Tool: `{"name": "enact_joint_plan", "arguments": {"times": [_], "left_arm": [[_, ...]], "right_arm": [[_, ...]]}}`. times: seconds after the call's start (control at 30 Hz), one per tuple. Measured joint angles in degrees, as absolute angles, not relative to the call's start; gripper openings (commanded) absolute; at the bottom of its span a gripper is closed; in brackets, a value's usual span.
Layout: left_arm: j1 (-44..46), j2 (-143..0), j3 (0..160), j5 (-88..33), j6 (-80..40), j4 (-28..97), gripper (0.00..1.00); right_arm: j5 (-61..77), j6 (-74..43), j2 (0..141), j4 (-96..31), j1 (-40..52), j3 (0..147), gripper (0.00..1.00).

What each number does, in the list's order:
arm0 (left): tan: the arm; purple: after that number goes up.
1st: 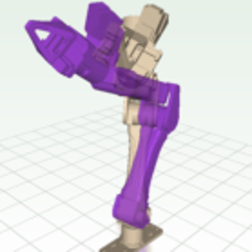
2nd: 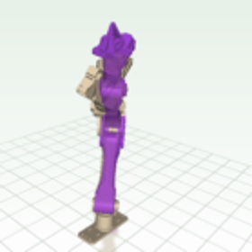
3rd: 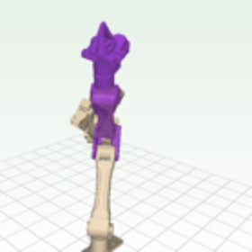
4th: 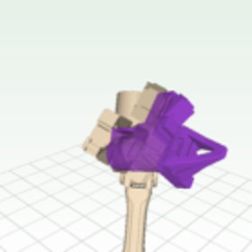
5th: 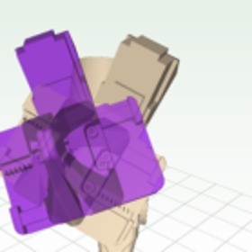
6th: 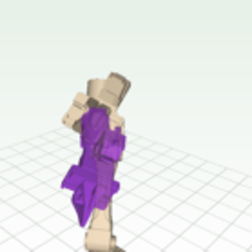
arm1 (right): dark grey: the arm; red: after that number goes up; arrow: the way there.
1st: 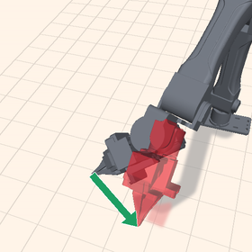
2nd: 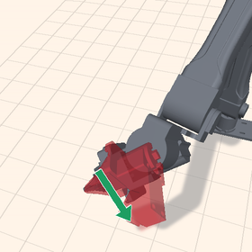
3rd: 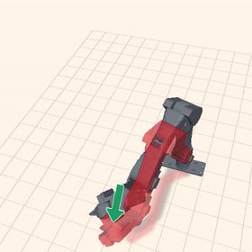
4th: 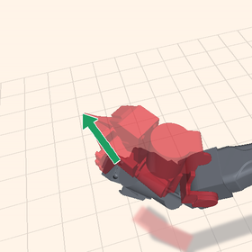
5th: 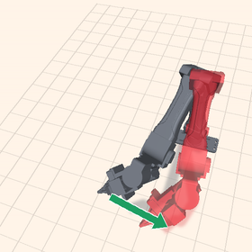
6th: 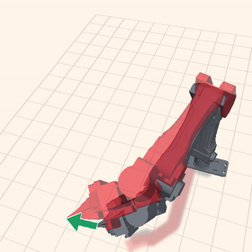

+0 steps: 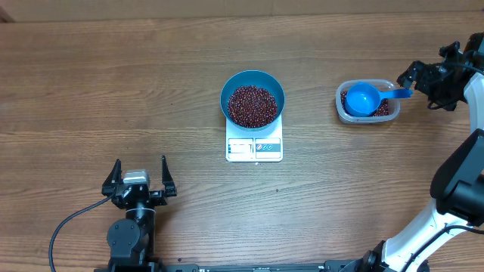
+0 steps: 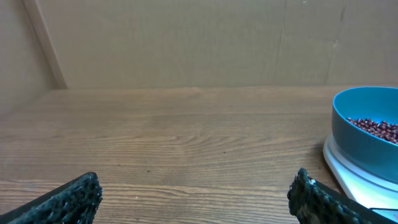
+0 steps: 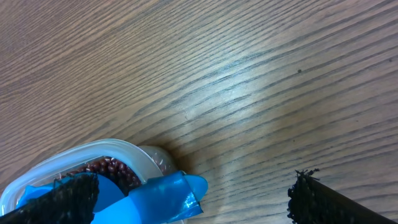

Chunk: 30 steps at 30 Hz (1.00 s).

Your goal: Scoop item into bowl and weigh 150g on scale

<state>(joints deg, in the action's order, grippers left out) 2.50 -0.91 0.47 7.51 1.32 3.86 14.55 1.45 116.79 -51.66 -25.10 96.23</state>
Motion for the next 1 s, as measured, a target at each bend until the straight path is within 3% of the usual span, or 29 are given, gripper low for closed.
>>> {"name": "enact_joint_plan", "arguments": {"times": [1.0], "left_arm": [[2.5,-0.9,0.5,7.1,0.4,3.9,0.99]], "right_arm": [[14.6,1.5,116.8,-51.7,-25.1,96.2,1.00]]}}
